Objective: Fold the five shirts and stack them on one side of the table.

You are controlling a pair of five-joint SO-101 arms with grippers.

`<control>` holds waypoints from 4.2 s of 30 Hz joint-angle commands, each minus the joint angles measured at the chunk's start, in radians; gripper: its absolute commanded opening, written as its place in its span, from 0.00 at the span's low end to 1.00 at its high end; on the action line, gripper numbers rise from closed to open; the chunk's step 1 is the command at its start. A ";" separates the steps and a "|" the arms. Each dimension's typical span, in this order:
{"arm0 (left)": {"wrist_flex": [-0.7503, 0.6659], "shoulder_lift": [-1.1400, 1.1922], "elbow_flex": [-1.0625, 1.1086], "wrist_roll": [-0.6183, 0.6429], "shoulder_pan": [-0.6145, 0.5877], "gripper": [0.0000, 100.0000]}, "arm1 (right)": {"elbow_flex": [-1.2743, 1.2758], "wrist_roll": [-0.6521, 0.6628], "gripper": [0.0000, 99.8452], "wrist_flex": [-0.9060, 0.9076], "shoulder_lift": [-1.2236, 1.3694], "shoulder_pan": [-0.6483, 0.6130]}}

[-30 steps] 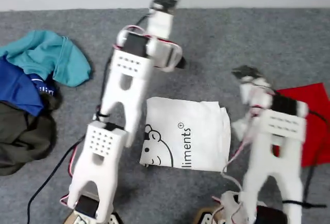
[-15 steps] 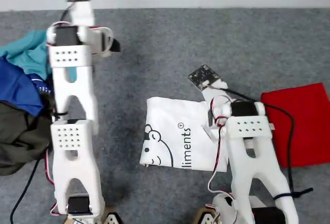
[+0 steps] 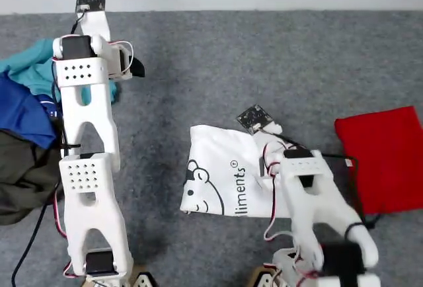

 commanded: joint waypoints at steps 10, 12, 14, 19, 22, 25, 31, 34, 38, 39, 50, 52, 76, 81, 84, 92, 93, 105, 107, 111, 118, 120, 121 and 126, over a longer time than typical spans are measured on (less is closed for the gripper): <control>0.020 -0.028 -0.001 0.011 0.003 0.29 | -0.293 -0.052 0.02 0.246 0.220 -0.010; 0.020 -0.028 -0.001 0.011 0.003 0.29 | -0.325 -0.055 0.01 0.260 0.220 -0.005; 0.020 -0.028 -0.001 0.011 0.003 0.29 | -0.364 -0.055 0.01 0.265 0.220 -0.005; 0.020 -0.028 -0.001 0.011 0.003 0.29 | -0.520 -0.061 0.01 0.260 0.228 0.010; 0.020 -0.028 0.001 0.011 0.003 0.29 | -0.664 -0.146 0.01 0.260 0.229 0.058; 0.020 -0.028 0.001 0.011 0.003 0.29 | -0.792 -0.241 0.01 0.260 0.229 0.127; 0.020 -0.028 0.001 0.011 0.003 0.29 | -0.876 -0.430 0.01 0.260 0.228 0.278; 0.020 -0.028 0.004 0.011 0.003 0.29 | -0.913 -0.525 0.01 0.272 0.222 0.400; 0.020 -0.028 0.050 0.011 0.015 0.29 | -0.973 -0.552 0.01 0.383 0.222 0.562; 0.020 -0.028 0.064 0.011 0.023 0.29 | -0.985 -0.552 0.01 0.406 0.222 0.599; 0.020 -0.028 0.081 0.008 0.057 0.29 | -0.987 -0.549 0.01 0.559 0.232 0.851; 0.020 -0.028 0.081 0.008 0.057 0.29 | -0.962 -0.549 0.01 0.564 0.234 0.878; 0.020 -0.028 0.087 0.006 0.063 0.29 | -1.039 -0.397 0.29 0.742 0.228 1.109; 0.020 -0.028 0.087 0.006 0.058 0.29 | -1.234 -0.397 0.48 0.937 0.222 1.107; 0.020 -0.028 0.087 0.006 0.060 0.29 | -1.303 -0.407 0.53 0.935 0.232 1.064; 0.020 -0.028 0.085 0.006 0.060 0.29 | -1.246 -0.407 0.53 0.673 0.414 0.816; 0.020 -0.028 0.085 0.006 0.060 0.29 | -1.246 -0.407 0.53 0.654 0.449 0.797; 0.020 -0.028 0.087 0.006 0.063 0.29 | -1.266 -0.397 0.53 0.498 0.676 0.776; 0.020 -0.038 0.081 0.006 0.057 0.29 | -1.303 -0.399 0.53 0.575 0.628 0.780; 0.020 -0.184 0.087 0.009 0.021 0.29 | -1.398 -0.397 0.53 0.776 0.466 0.777; 0.020 -0.517 0.252 0.011 -0.230 0.29 | -1.410 -0.269 0.53 1.030 0.245 0.684; 0.018 -0.560 0.374 0.011 -0.345 0.29 | -1.395 -0.199 0.53 1.047 0.222 0.636; 0.012 -0.566 0.429 0.008 -0.408 0.29 | -1.378 -0.192 0.53 1.043 0.209 0.619; -0.160 -0.512 0.636 0.005 -0.612 0.29 | -1.304 -0.193 0.53 1.038 0.194 0.507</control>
